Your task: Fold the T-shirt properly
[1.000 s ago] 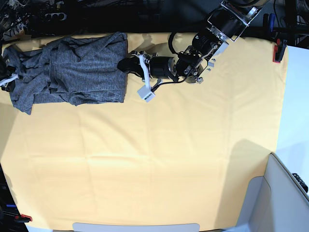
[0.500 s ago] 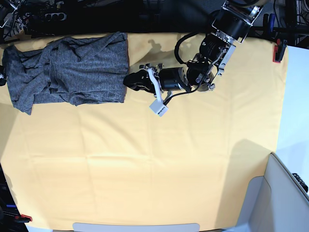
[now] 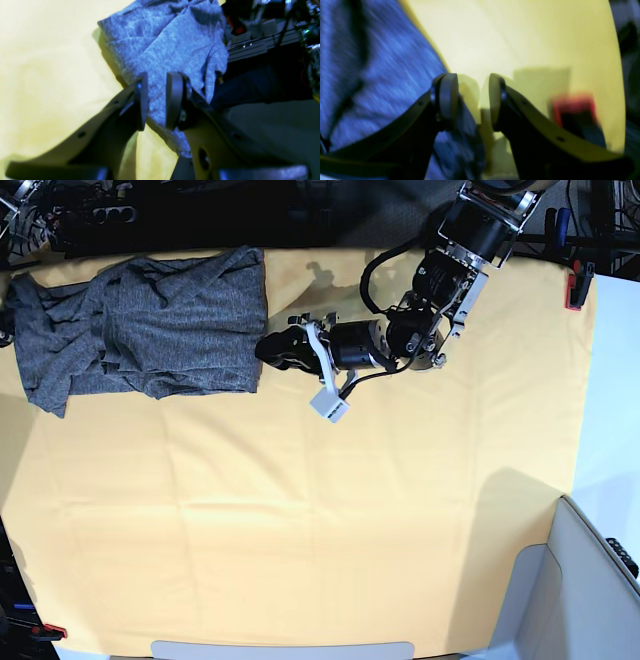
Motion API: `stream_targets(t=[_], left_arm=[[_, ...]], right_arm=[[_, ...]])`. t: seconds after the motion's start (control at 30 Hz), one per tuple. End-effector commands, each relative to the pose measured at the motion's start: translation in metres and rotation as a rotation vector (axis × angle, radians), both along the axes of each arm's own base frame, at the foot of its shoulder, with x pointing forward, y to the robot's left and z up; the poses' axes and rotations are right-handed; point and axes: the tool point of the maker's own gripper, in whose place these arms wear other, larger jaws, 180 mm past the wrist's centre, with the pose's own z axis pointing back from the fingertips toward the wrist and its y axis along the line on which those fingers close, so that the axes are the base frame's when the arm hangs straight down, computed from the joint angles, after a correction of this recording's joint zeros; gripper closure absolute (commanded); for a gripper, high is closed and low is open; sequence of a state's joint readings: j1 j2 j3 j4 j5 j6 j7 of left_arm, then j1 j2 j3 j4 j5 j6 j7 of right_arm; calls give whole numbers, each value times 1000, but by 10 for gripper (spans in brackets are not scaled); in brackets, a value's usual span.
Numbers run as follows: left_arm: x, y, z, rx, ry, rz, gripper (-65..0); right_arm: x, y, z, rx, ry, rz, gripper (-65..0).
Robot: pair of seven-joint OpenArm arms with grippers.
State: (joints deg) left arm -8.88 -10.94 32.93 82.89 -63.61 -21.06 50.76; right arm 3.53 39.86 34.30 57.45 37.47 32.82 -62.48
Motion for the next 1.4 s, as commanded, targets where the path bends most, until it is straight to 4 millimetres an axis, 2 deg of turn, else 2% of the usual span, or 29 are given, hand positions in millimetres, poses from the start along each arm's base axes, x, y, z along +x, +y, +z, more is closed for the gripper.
stream_targets(t=[0.0, 0.13, 0.4, 0.5, 0.57, 0.73, 1.07, 1.23, 1.37], left_arm=[[9, -4, 17, -46, -41, 5, -129], [9, -4, 16, -45, -38, 6, -129], [9, -4, 16, -44, -37, 6, -129], [9, -4, 16, -44, -37, 6, -129], [9, -4, 16, -44, -37, 6, -129], [9, -3, 15, -42, -35, 7, -129], [9, 4, 11, -24, -36, 9, -129], [9, 5, 11, -22, -36, 9, -129], [9, 4, 10, -21, -33, 7, -129]], right_arm=[[15, -1, 13, -22, -44, 34, -211], [21, 17, 2, -6, -36, 78, -211], [26, 21, 7, -8, -56, 134, -211], [23, 10, 14, -9, -86, 89, -211], [13, 0, 17, -11, -97, 50, -211], [-2, -21, 40, -69, -150, -2, -211], [-2, -8, 34, -46, -173, -4, -213], [3, -2, 39, 0, -203, 0, -217], [11, 4, 46, 41, -220, 8, -249]])
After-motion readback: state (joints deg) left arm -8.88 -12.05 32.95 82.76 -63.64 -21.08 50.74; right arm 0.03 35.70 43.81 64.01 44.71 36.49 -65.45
